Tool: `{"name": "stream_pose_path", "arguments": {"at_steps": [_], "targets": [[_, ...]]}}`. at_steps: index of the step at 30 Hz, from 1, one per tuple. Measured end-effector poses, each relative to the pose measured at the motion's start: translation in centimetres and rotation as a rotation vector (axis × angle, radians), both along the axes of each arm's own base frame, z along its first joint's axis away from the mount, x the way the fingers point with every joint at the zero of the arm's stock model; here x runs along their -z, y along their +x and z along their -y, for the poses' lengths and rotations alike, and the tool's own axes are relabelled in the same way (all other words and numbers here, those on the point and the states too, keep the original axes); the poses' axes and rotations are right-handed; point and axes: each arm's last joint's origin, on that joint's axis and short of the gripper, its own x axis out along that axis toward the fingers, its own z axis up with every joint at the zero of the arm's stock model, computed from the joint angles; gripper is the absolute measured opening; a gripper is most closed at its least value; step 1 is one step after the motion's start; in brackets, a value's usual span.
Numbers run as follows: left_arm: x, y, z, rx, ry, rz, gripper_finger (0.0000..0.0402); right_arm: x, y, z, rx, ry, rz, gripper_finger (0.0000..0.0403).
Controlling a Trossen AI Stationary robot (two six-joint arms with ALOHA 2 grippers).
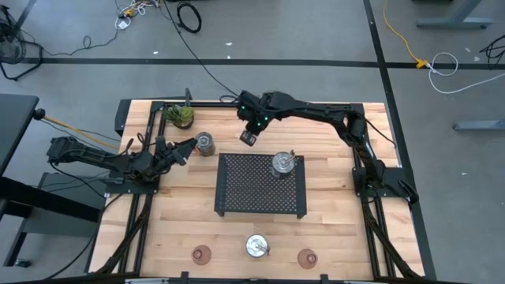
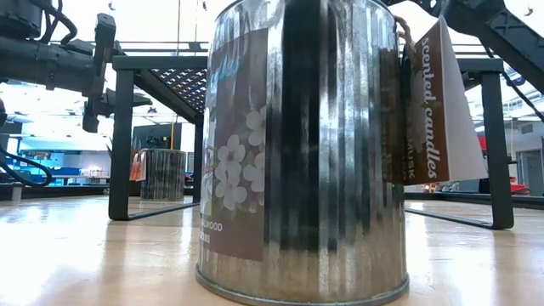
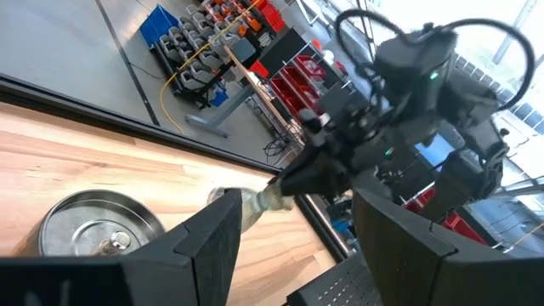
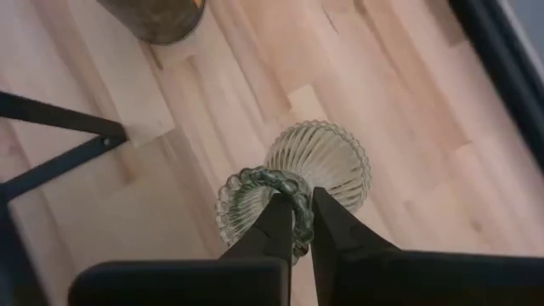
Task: Pick & Place candle stick holders
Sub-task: Put the green candle holder on the shelf
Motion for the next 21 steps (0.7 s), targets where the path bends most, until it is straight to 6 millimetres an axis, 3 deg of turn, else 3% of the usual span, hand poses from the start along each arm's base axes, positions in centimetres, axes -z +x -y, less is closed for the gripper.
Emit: {"name": "stream_pose_path", "arguments": {"at_steps": [8, 11, 16, 21], "targets": [[0.0, 0.0, 0.0, 0.000, 0.001, -0.004, 0.0227, -7.8, -1.4, -0.6, -0.071, -0.033, 0.059, 0.0010], [0.0, 0.0, 0.0, -0.001, 0.001, -0.004, 0.0227, -10.1, -3.2, -1.6, -0.077, -0.025, 0.103, 0.0010], [0.0, 0.0, 0.0, -0.002, 0.001, -0.004, 0.0227, -13.1, -6.1, -4.2, -0.084, -0.006, 0.088, 0.0009], [0.0, 0.0, 0.0, -0.002, 0.000, -0.002, 0.0227, -15.8, -7.6, -8.4, -0.159, 0.055, 0.171, 0.0009]]}}
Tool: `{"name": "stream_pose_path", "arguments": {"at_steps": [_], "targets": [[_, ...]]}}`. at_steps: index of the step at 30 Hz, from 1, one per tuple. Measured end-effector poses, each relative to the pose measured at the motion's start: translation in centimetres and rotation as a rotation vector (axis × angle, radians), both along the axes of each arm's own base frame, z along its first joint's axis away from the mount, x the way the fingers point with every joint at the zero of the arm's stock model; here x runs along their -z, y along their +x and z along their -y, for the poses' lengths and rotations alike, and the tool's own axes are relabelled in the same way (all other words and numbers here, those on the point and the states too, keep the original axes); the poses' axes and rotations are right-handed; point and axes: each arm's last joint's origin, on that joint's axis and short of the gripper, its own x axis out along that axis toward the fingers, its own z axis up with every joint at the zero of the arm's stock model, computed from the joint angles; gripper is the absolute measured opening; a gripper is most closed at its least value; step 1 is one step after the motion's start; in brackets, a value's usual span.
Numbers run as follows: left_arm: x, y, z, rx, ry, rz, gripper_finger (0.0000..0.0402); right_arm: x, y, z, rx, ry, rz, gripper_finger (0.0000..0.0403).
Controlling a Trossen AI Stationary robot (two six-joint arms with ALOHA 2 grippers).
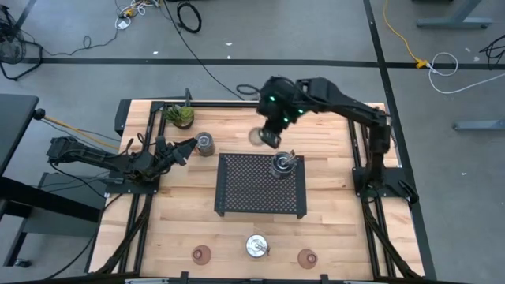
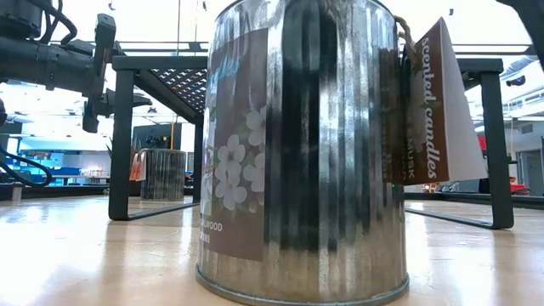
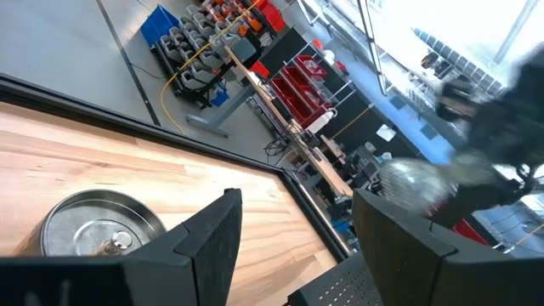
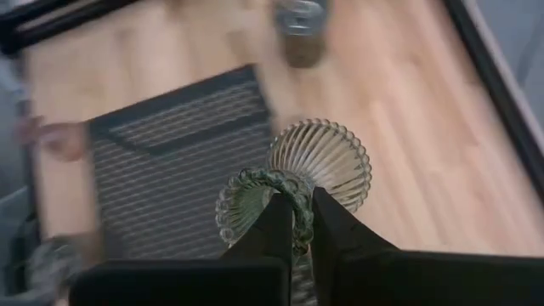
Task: Pick & Place candle stick holders
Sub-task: Put the green candle holder on the shelf
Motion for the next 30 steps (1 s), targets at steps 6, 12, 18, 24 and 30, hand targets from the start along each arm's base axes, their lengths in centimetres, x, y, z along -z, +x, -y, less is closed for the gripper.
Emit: {"name": "stream_pose_path", "arguments": {"at_steps": [6, 12, 18, 24, 30], "targets": [[0.0, 0.0, 0.0, -0.008, 0.000, 0.000, 0.0227, -0.8, -0.4, -4.9, -0.088, 0.032, 0.004, 0.0009], [0.0, 0.0, 0.0, -0.010, -0.001, 0.001, 0.0227, -0.4, -1.2, -10.4, -0.223, 0.047, -0.080, 0.0009], [0.0, 0.0, 0.0, -0.010, -0.001, 0.000, 0.0227, -0.5, -2.4, -14.1, -0.270, 0.106, -0.128, 0.0009], [0.0, 0.0, 0.0, 0.011, 0.000, 0.001, 0.0227, 0.0, -2.8, -14.9, -0.217, 0.074, -0.178, 0.0009], [0.0, 0.1, 0.1, 0.056, 0.001, 0.002, 0.0227, 1.9, -2.5, -15.3, -0.161, 0.094, -0.268, 0.0009]]}}
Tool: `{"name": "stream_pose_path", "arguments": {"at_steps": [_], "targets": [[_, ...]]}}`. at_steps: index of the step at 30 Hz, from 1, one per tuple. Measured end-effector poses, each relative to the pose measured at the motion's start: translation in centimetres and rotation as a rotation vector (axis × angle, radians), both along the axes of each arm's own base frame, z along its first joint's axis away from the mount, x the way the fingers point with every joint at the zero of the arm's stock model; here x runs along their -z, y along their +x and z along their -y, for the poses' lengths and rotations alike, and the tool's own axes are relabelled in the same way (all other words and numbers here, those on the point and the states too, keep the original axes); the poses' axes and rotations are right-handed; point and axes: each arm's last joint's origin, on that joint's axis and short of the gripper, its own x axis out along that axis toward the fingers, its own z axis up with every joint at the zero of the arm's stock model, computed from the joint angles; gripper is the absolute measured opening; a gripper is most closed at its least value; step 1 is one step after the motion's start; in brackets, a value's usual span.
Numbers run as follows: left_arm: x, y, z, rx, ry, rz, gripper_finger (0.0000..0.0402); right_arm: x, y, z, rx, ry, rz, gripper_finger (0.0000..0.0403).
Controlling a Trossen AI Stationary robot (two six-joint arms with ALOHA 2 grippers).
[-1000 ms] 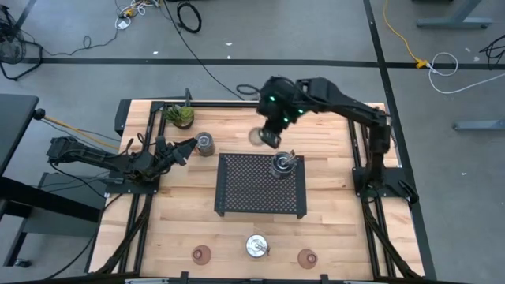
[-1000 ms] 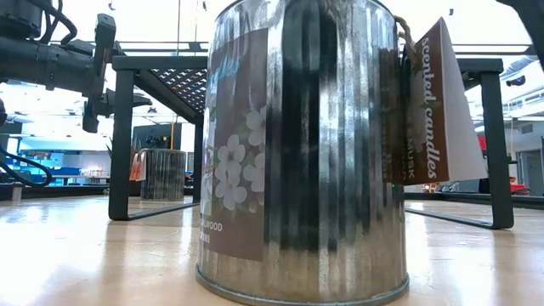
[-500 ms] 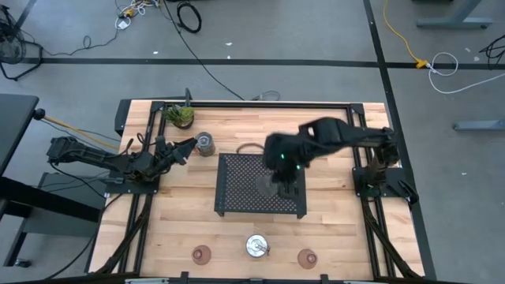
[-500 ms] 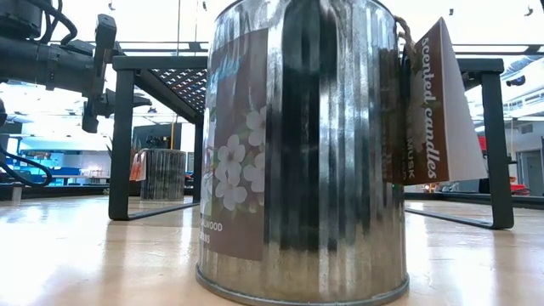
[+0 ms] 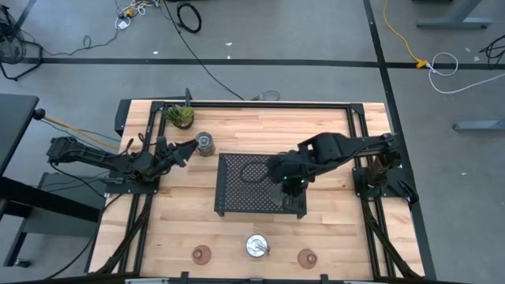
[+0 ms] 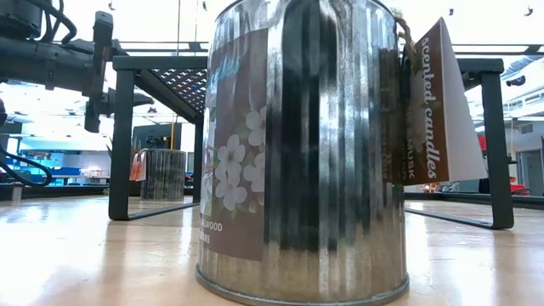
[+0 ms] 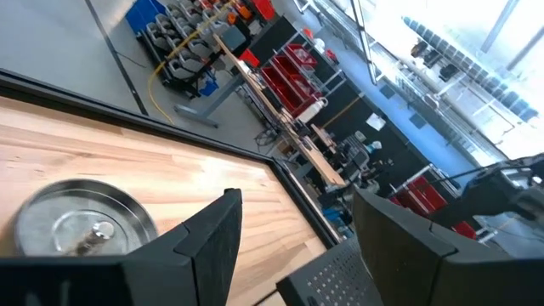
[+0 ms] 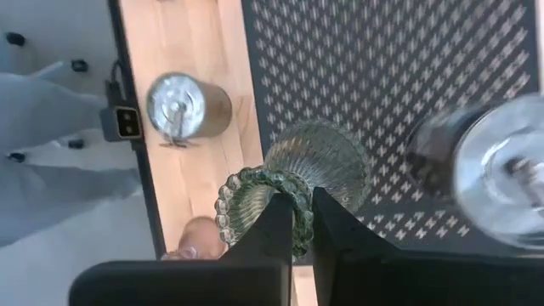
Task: Pick & Place candle stick holders
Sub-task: Put the green candle holder on the shelf, then put the silver scented candle on the shelf aligned with the silver scented candle
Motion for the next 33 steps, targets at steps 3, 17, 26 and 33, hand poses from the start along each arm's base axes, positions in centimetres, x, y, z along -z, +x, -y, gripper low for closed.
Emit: {"name": "stream_pose_path", "arguments": {"at_steps": [3, 17, 26, 33], "targets": [[0.0, 0.0, 0.1, 0.024, 0.001, 0.000, 0.0227, 1.0, 0.3, -0.1, 0.018, 0.002, -0.028, 0.0009], [0.0, 0.1, 0.1, 0.043, 0.003, -0.001, 0.0227, 4.6, 1.5, 0.5, 0.104, 0.003, -0.106, 0.0012], [0.0, 0.1, 0.1, 0.043, 0.003, -0.001, 0.0227, 4.4, 1.2, 0.6, 0.118, 0.001, -0.100, 0.0058], [-0.1, 0.1, 0.1, 0.043, 0.002, 0.006, 0.0227, 2.9, -0.3, 1.0, 0.107, -0.029, -0.069, 0.0071]]}}
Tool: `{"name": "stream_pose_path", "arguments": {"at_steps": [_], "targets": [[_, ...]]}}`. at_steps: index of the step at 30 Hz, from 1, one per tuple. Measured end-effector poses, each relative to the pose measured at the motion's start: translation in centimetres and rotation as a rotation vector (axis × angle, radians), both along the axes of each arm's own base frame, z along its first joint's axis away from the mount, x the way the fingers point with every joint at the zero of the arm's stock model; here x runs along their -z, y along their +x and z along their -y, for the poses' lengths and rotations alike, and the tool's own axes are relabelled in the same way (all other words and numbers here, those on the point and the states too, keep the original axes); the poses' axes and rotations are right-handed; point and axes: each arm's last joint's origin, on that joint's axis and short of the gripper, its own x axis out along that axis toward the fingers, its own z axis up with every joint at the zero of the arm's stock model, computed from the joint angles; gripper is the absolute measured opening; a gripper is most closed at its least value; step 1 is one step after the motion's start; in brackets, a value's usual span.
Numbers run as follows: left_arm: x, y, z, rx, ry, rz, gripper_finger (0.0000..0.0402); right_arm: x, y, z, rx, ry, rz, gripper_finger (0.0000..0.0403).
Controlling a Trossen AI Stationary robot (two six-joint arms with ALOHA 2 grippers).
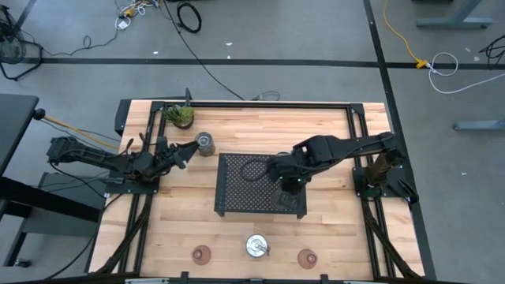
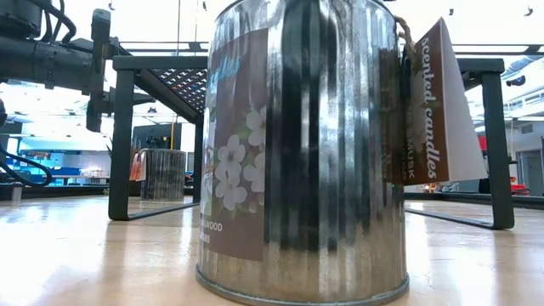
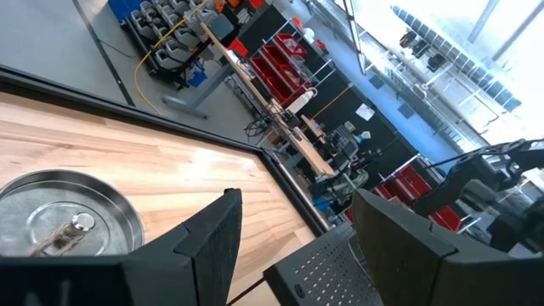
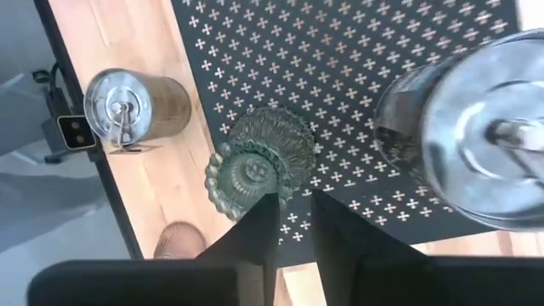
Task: Pick & Place candle stick holders
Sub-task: Put the silver scented candle on the shelf aligned with the silver scented candle
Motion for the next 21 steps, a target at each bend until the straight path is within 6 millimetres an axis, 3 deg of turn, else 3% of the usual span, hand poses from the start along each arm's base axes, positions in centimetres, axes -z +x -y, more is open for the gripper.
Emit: {"name": "stream_pose_path", "arguments": {"at_steps": [10, 13, 17, 21], "targets": [[0.0, 0.0, 0.0, 0.015, 0.027, -0.017, 0.0227, -2.8, -2.7, 0.8, 0.031, -0.055, 0.091, 0.0073], [-0.2, 0.2, 0.0, 0.046, 0.070, -0.103, 0.0227, -4.0, -3.7, 1.2, 0.065, -0.087, 0.147, 0.0073], [-2.1, 0.4, -0.4, 0.123, 0.040, -0.284, 0.0227, -5.1, -4.7, 1.6, 0.089, -0.118, 0.215, 0.0073], [-6.6, -0.3, -1.4, 0.129, 0.062, -0.473, 0.0227, -5.8, -5.5, 1.9, 0.098, -0.137, 0.250, 0.0073]]}}
